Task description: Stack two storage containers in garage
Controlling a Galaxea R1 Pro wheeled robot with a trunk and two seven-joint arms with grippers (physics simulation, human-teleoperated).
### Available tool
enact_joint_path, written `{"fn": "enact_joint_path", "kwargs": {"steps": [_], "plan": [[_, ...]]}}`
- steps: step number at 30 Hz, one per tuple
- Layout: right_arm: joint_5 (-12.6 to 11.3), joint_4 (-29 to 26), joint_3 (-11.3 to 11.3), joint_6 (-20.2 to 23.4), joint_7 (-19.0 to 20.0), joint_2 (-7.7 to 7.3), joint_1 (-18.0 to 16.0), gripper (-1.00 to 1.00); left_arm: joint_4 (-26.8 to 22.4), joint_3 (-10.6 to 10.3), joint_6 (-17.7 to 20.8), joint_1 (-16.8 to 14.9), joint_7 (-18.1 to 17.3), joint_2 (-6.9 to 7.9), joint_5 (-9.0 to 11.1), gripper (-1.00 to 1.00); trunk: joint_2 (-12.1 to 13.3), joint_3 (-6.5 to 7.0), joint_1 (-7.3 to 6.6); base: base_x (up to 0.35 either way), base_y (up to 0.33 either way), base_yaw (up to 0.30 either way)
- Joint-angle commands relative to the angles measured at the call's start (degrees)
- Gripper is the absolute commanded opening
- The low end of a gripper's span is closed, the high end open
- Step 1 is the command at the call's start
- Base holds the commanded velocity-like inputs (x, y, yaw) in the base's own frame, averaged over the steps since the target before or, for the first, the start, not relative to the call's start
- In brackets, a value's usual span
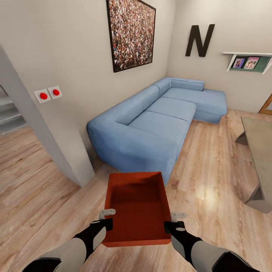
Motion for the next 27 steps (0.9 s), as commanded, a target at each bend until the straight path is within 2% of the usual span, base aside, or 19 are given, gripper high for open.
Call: {"fn": "enact_joint_path", "kwargs": {"steps": [1, 27], "plan": [[0.26, -1.59, -0.64, -0.01, 1.18, 0.02, -0.04, -1.0, 0.1, -1.02, 0.31, 0.03, 0.45, 0.0, 1.36, -1.0, -0.03, -0.05, 0.0, 0.0, 0.0, 0.28], [0.23, -1.59, -0.63, -0.01, 1.18, 0.02, -0.04, -1.0, 0.11, -1.02, 0.31, 0.03, 0.45, -0.05, 1.36, -1.0, -0.03, -0.05, 0.0, 0.0, 0.0, 0.279]]}}
